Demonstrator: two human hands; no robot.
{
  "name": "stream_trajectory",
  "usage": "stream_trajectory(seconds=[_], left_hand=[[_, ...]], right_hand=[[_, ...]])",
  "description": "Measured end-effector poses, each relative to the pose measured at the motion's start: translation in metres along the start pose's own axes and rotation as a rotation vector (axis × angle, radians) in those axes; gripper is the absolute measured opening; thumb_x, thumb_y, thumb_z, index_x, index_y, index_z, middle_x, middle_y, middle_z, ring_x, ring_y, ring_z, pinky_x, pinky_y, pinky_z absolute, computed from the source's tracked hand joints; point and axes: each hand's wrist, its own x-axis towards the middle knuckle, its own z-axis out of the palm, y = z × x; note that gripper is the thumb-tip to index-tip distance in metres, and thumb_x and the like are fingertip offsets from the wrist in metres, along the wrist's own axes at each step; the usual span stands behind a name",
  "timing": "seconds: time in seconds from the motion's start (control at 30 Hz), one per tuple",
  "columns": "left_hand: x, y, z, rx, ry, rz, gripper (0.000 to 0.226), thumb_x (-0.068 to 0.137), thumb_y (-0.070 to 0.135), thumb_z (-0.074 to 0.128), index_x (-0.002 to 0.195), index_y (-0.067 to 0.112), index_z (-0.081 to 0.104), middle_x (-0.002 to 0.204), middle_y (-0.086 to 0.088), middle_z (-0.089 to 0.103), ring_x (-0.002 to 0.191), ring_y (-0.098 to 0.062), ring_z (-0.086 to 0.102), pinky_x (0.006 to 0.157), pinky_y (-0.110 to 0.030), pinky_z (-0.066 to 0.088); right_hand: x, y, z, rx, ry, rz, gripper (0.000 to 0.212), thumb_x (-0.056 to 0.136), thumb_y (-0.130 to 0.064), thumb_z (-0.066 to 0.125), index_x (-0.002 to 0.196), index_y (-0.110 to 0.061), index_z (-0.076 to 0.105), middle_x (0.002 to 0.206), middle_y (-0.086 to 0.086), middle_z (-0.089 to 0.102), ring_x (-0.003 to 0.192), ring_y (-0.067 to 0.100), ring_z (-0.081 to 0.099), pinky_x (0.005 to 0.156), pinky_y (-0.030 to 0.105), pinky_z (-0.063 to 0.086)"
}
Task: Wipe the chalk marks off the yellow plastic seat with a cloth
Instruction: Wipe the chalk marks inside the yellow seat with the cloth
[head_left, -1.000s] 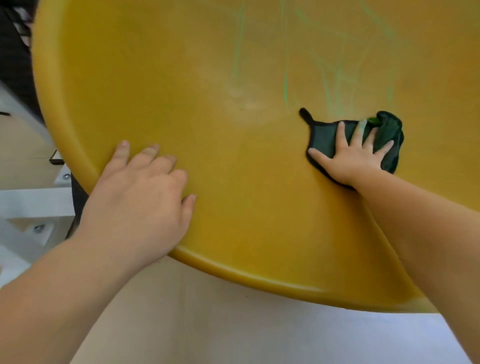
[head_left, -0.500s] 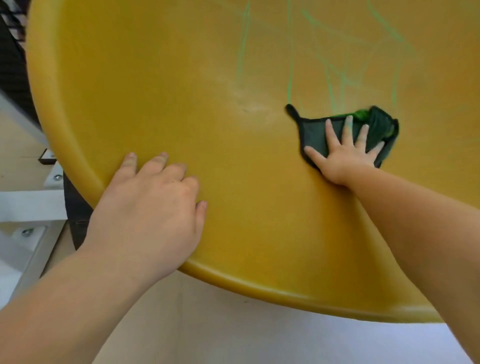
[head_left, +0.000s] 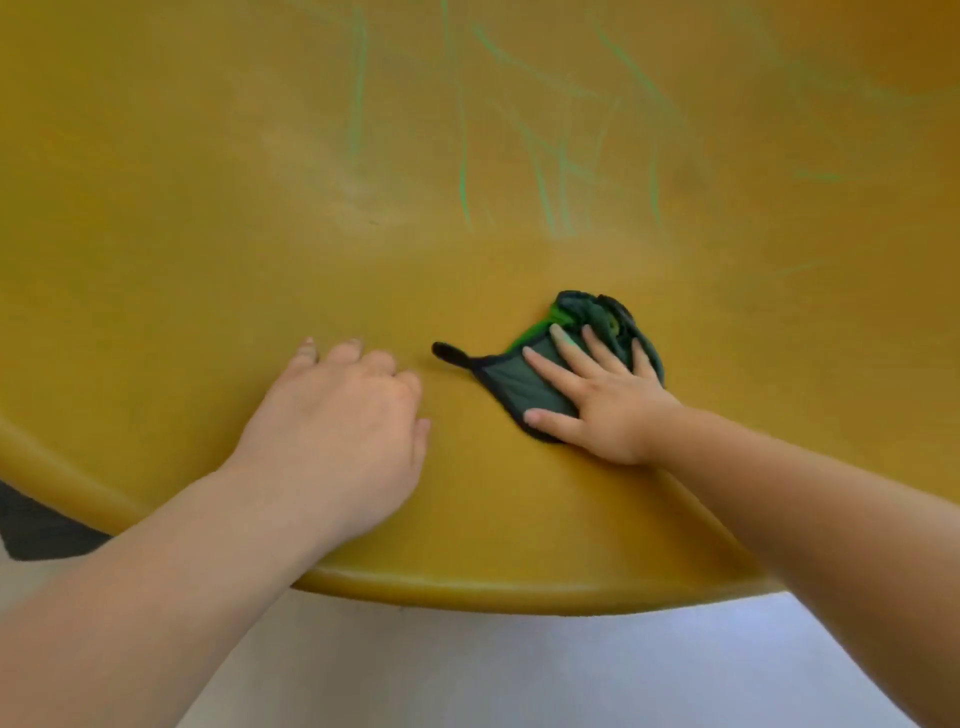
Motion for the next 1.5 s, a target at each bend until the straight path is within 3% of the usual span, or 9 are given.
stream_trajectory(seconds=[0.13, 0.27, 0.37, 0.47, 0.57, 0.73, 1.17, 1.4, 1.5], left_hand=[[0.010, 0.042, 0.007, -0.028, -0.036, 0.135, 0.054, 0.098, 0.049, 0.029, 0.145, 0.024, 0.038, 0.151, -0.001, 0.038, 0.139, -0.025, 0.033, 0.114, -0.048, 0.028], [0.039, 0.070, 0.011, -0.021, -0.007, 0.170, 0.061, 0.099, 0.047, 0.030, 0.153, 0.020, 0.022, 0.165, -0.006, 0.006, 0.143, -0.029, 0.025, 0.114, -0.051, 0.028], [0.067, 0.092, 0.013, -0.061, 0.056, 0.155, 0.064, 0.098, 0.047, 0.032, 0.154, 0.018, 0.024, 0.164, -0.008, 0.010, 0.142, -0.032, 0.028, 0.113, -0.054, 0.028], [0.079, 0.118, 0.026, -0.167, 0.071, 0.209, 0.065, 0.097, 0.051, 0.029, 0.154, 0.019, 0.025, 0.163, -0.007, 0.017, 0.143, -0.032, 0.027, 0.116, -0.055, 0.023], [0.085, 0.136, 0.038, -0.259, 0.049, 0.258, 0.067, 0.098, 0.055, 0.023, 0.155, 0.022, 0.021, 0.164, -0.004, 0.015, 0.146, -0.029, 0.022, 0.118, -0.052, 0.020], [0.106, 0.165, 0.037, -0.377, 0.075, 0.285, 0.079, 0.093, 0.068, 0.012, 0.156, 0.022, 0.018, 0.164, -0.004, 0.015, 0.148, -0.027, 0.017, 0.120, -0.048, 0.016], [0.098, 0.177, 0.068, -0.315, -0.065, 0.245, 0.089, 0.086, 0.077, 0.004, 0.158, 0.024, -0.001, 0.166, -0.001, -0.006, 0.151, -0.024, -0.007, 0.121, -0.053, 0.003], [0.066, 0.181, 0.069, -0.273, -0.100, 0.371, 0.097, 0.079, 0.083, -0.003, 0.157, 0.025, -0.006, 0.165, 0.002, -0.014, 0.151, -0.020, -0.014, 0.121, -0.051, 0.000], [0.054, 0.181, 0.071, -0.259, -0.105, 0.447, 0.099, 0.077, 0.084, -0.009, 0.157, 0.026, -0.006, 0.164, 0.004, -0.015, 0.150, -0.018, -0.015, 0.122, -0.049, -0.001]], right_hand=[[-0.004, 0.089, -0.007, -0.079, 0.005, 0.367, 0.088, 0.082, -0.091, 0.000, 0.156, -0.049, -0.022, 0.169, -0.003, -0.028, 0.156, 0.031, -0.024, 0.121, 0.067, -0.011], [-0.021, 0.051, 0.010, -0.019, -0.056, 0.151, 0.077, 0.096, -0.078, 0.007, 0.158, -0.044, -0.022, 0.168, -0.003, -0.029, 0.154, 0.034, -0.028, 0.122, 0.066, -0.012], [-0.075, 0.029, 0.025, -0.021, -0.106, -0.106, 0.069, 0.099, -0.073, 0.009, 0.157, -0.047, -0.021, 0.168, -0.009, -0.028, 0.155, 0.028, -0.028, 0.124, 0.061, -0.012], [-0.113, 0.050, 0.026, -0.068, -0.175, -0.123, 0.071, 0.095, -0.079, 0.009, 0.155, -0.054, -0.020, 0.168, -0.012, -0.027, 0.156, 0.022, -0.024, 0.124, 0.059, -0.012], [-0.111, 0.111, 0.005, -0.181, -0.185, 0.130, 0.087, 0.083, -0.093, 0.010, 0.155, -0.054, -0.018, 0.169, -0.008, -0.026, 0.158, 0.023, -0.019, 0.124, 0.060, -0.011], [-0.109, 0.193, -0.040, -0.378, 0.117, 0.465, 0.142, 0.049, -0.114, 0.016, 0.163, -0.034, -0.011, 0.172, 0.002, -0.018, 0.159, 0.030, 0.004, 0.128, 0.055, -0.001], [-0.113, 0.096, 0.018, -0.138, -0.158, 0.211, 0.119, 0.077, -0.099, 0.014, 0.160, -0.022, -0.023, 0.169, 0.007, -0.026, 0.158, 0.034, -0.015, 0.126, 0.057, -0.006], [-0.166, 0.069, 0.019, -0.282, -0.175, 0.234, 0.131, 0.073, -0.102, 0.015, 0.162, -0.010, -0.012, 0.173, 0.014, -0.001, 0.156, 0.034, 0.015, 0.123, 0.052, 0.018], [-0.172, 0.075, 0.024, -0.363, -0.160, 0.265, 0.140, 0.067, -0.105, 0.009, 0.162, -0.002, -0.006, 0.171, 0.019, 0.004, 0.158, 0.039, 0.000, 0.124, 0.061, -0.002]])
